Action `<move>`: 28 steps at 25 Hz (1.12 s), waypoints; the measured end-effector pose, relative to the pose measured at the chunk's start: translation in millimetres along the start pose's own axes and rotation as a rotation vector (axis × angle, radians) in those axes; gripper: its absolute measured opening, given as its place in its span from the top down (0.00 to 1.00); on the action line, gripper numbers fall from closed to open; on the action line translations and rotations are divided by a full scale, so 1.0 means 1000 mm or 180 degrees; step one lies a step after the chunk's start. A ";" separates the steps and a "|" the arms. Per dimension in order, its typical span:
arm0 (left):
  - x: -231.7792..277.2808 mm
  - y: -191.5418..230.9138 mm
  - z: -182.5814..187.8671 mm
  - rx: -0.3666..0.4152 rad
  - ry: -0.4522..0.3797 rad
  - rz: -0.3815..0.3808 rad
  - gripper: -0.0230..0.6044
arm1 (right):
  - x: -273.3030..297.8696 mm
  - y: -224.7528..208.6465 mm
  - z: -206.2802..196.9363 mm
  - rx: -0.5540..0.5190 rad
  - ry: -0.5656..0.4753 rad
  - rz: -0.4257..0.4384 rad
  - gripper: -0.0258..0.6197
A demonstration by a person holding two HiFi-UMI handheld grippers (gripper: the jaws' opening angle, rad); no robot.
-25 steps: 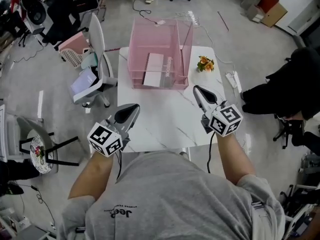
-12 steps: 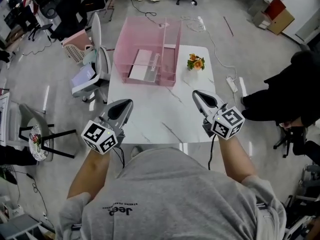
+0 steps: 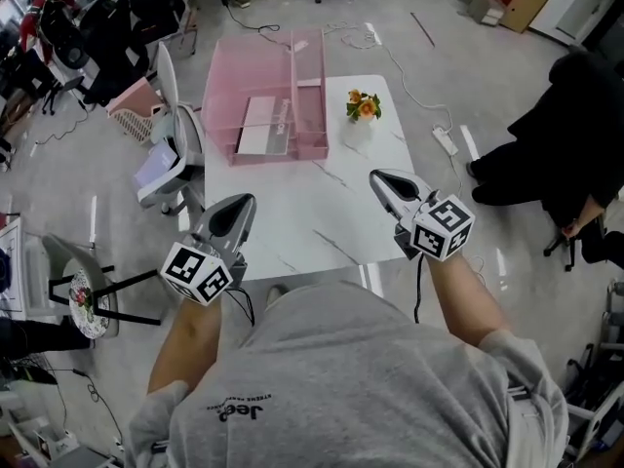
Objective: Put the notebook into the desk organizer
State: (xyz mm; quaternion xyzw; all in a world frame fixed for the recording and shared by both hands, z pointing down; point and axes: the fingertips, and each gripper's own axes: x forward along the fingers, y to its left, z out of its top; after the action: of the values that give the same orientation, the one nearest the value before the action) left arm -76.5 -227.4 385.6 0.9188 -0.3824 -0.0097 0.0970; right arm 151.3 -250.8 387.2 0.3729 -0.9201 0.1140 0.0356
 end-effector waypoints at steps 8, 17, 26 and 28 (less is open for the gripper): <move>0.003 0.001 -0.003 -0.0019 0.0003 -0.0040 0.87 | 0.000 -0.004 -0.005 0.0043 0.0031 -0.0095 0.96; 0.006 0.001 -0.004 -0.0033 0.0009 -0.0053 0.87 | 0.000 -0.008 -0.005 0.0018 0.0046 -0.0113 0.96; 0.005 0.002 -0.005 -0.0053 0.0003 -0.0039 0.87 | 0.002 -0.006 -0.004 -0.0021 0.0061 -0.0078 0.96; 0.004 0.002 -0.005 -0.0057 0.0005 -0.0041 0.87 | 0.003 -0.006 -0.004 -0.0024 0.0064 -0.0074 0.96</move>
State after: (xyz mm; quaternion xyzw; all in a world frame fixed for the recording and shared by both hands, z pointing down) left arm -74.6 -231.1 390.9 0.9204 -0.3763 -0.0130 0.1055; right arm 153.2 -255.4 393.0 0.3824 -0.9157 0.1139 0.0475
